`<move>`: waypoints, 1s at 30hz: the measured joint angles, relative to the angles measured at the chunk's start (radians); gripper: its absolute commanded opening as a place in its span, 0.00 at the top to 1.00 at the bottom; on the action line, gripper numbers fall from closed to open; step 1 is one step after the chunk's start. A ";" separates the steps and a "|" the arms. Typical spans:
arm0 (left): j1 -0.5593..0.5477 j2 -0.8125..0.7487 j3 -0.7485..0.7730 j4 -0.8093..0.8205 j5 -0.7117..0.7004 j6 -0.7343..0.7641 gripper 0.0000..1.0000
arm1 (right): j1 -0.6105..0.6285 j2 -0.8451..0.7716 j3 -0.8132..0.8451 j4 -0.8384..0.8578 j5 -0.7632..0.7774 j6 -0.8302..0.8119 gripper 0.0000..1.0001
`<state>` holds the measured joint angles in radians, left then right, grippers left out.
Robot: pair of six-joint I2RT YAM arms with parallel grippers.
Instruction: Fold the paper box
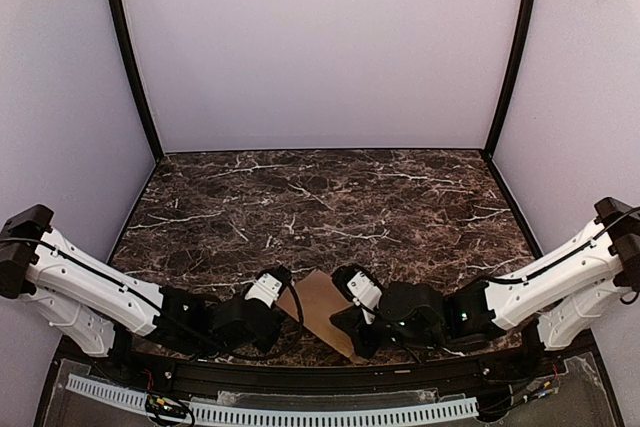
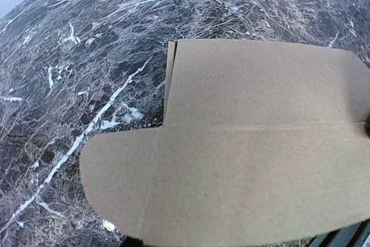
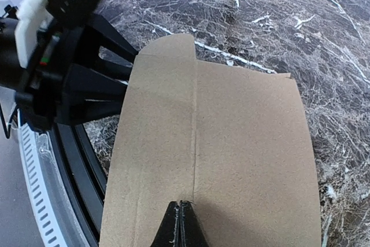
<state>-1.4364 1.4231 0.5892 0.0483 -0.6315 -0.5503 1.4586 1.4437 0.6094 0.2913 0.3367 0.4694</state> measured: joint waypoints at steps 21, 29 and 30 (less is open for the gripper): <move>-0.010 -0.283 -0.037 -0.139 0.066 0.041 0.51 | -0.007 0.092 0.000 -0.012 0.002 0.051 1.00; 0.103 -0.183 -0.008 -0.038 0.159 0.129 0.52 | -0.038 0.027 -0.023 -0.098 0.008 0.066 1.00; 0.111 -0.163 0.003 -0.034 0.171 0.141 0.52 | -0.043 0.019 -0.026 -0.107 0.008 0.066 1.00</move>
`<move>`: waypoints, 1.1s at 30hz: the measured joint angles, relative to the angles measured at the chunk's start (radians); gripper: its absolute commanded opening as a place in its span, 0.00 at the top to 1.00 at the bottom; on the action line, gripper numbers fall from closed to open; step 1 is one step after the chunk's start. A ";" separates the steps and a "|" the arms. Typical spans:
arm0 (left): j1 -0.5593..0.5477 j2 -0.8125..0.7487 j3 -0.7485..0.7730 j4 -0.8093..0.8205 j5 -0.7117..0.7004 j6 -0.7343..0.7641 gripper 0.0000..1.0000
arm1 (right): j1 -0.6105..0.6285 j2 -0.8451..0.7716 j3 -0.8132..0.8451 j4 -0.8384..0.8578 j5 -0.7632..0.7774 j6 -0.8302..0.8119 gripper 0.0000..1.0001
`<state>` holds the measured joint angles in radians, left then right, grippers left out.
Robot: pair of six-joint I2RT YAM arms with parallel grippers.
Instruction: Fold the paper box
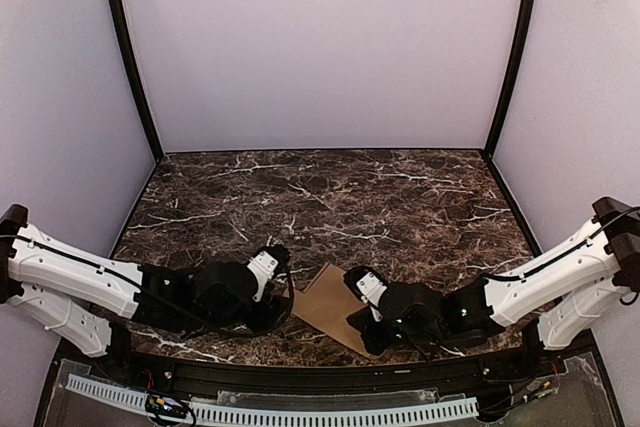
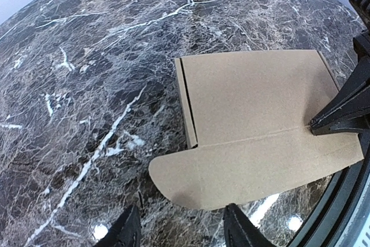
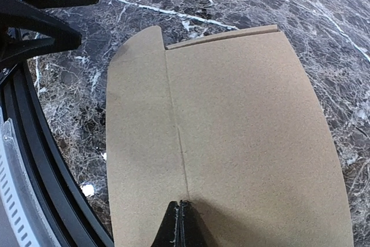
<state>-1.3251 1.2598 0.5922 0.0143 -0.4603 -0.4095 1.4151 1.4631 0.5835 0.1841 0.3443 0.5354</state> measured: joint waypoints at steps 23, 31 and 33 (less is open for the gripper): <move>0.127 0.200 0.146 0.055 0.121 0.042 0.53 | -0.444 -0.091 -0.019 -0.097 -0.285 -0.356 1.00; 0.174 0.160 0.146 0.033 0.124 0.036 0.52 | -0.444 -0.172 0.031 -0.201 -0.310 -0.377 0.77; 0.187 0.150 0.148 0.031 0.127 0.039 0.52 | -0.444 -0.219 0.038 -0.222 -0.292 -0.370 0.72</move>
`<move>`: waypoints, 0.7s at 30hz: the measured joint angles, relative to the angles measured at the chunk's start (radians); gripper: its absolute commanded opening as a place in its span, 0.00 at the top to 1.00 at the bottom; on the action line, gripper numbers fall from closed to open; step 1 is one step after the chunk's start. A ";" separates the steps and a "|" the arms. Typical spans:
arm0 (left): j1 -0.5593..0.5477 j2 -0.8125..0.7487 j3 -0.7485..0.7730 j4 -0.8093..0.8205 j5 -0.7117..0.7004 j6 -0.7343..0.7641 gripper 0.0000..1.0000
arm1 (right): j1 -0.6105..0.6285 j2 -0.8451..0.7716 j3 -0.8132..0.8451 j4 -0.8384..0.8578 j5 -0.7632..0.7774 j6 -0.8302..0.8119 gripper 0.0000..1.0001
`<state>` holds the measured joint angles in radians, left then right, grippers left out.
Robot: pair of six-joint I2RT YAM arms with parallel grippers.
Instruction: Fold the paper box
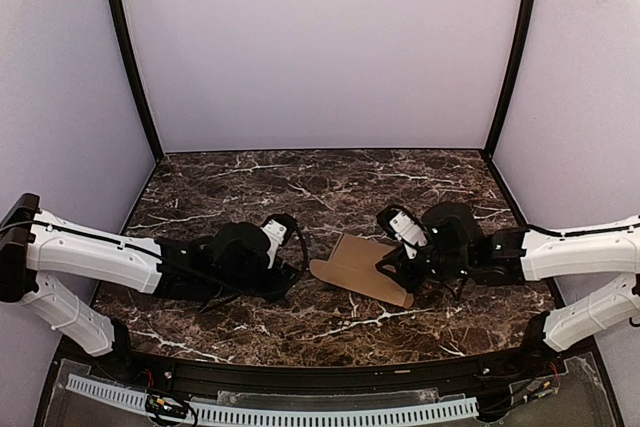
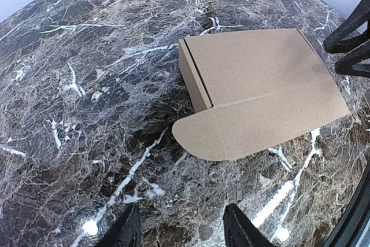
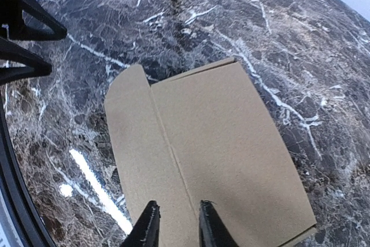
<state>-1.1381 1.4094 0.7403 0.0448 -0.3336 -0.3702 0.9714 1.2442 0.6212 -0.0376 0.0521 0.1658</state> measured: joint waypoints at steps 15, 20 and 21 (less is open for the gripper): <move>0.208 0.099 0.157 0.014 0.270 0.034 0.34 | -0.043 -0.218 -0.066 -0.148 0.245 0.333 0.16; 0.286 0.193 0.174 0.096 0.458 -0.010 0.33 | -0.068 -0.196 -0.121 -0.158 0.245 0.468 0.12; 0.299 0.212 0.174 0.113 0.494 -0.021 0.34 | -0.070 -0.183 -0.125 -0.162 0.244 0.493 0.12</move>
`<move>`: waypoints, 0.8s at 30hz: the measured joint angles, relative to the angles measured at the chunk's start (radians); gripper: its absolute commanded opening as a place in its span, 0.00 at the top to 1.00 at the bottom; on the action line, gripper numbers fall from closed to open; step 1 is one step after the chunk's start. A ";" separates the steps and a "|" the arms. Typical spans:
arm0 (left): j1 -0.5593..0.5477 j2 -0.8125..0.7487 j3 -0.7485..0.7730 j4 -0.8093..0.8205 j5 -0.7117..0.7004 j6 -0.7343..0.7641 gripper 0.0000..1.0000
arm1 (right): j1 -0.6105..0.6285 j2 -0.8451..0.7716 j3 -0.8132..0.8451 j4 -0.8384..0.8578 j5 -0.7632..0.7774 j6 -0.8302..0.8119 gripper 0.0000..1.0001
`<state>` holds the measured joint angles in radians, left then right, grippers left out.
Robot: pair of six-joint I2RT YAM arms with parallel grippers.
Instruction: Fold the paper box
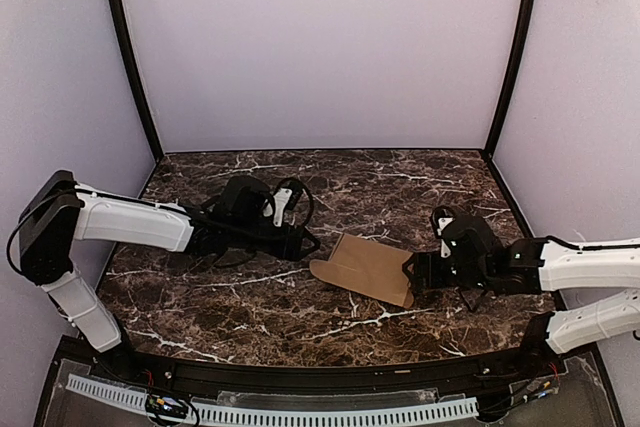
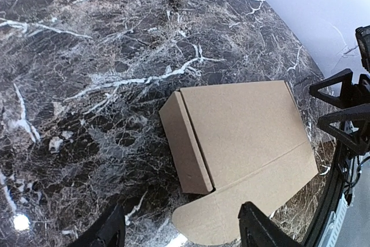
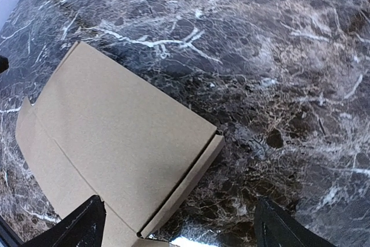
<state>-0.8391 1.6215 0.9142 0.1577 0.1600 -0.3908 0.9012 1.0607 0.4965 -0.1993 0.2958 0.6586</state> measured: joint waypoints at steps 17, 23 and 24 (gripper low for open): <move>0.032 0.065 -0.033 0.113 0.169 -0.092 0.40 | -0.071 0.135 -0.018 0.128 -0.107 0.331 0.49; 0.032 0.063 -0.093 0.124 0.169 -0.105 0.40 | -0.077 0.150 -0.061 0.217 -0.142 0.403 0.55; 0.032 0.063 -0.099 0.125 0.169 -0.108 0.40 | -0.077 0.154 -0.064 0.225 -0.144 0.411 0.56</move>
<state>-0.8066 1.6844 0.8150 0.2829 0.3294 -0.4984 0.8246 1.2144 0.4324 0.0261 0.1516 1.0695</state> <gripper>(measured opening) 0.601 0.453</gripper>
